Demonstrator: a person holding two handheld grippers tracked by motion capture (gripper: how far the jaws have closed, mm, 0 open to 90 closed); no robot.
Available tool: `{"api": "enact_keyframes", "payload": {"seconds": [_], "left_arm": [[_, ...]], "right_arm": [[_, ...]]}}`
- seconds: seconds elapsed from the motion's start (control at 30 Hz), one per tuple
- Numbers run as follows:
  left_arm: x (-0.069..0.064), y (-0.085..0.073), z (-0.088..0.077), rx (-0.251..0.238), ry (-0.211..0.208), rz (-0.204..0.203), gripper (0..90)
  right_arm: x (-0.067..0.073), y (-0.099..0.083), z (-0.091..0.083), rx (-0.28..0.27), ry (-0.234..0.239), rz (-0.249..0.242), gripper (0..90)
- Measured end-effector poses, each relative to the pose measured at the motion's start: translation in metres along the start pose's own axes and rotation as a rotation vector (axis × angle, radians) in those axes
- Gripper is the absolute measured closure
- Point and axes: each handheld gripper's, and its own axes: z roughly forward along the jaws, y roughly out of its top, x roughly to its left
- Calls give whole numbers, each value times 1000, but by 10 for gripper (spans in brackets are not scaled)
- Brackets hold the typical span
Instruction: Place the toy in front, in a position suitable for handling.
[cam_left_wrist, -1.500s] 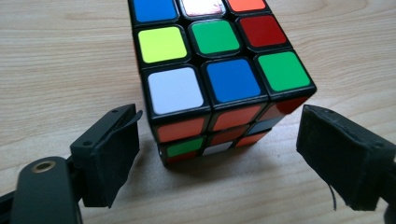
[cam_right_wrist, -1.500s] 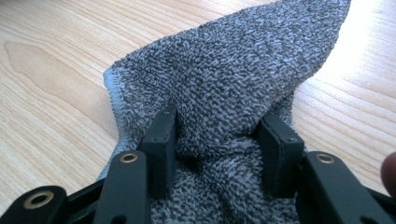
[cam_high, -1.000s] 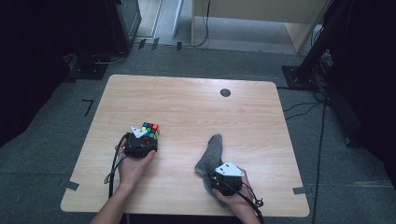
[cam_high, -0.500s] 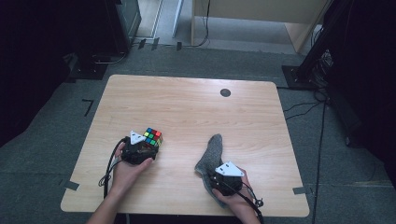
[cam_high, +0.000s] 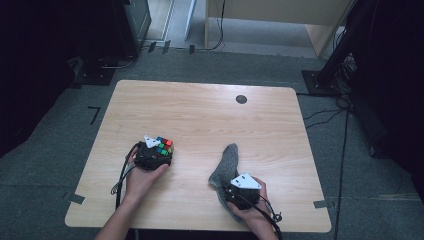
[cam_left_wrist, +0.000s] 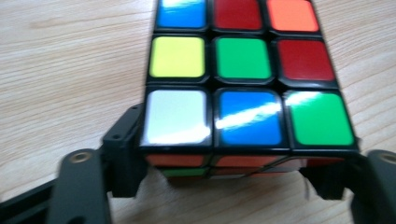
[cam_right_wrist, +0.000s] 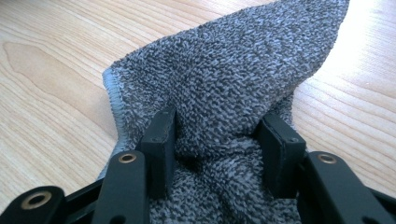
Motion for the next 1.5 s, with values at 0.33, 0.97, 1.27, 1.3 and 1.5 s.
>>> {"api": "enact_keyframes", "payload": {"seconds": [0.33, 0.97, 1.27, 1.3, 1.5], "left_arm": [[-2, 2, -31, -143, -86, 3, 343], [-19, 2, -54, -177, -331, 187, 342], [-28, 8, -61, -186, -353, 267, 342], [-29, 8, -61, -187, -363, 273, 342], [-37, 8, -60, -213, -405, 311, 341]], "right_arm": [[3, 0, -1, -5, 0, -28, 664], [-21, 86, -44, -235, -12, -48, 763], [-27, 117, -50, -271, 46, -43, 762], [-27, 116, -50, -270, 54, -40, 762], [-26, 108, -43, -270, 149, -4, 750]]}}
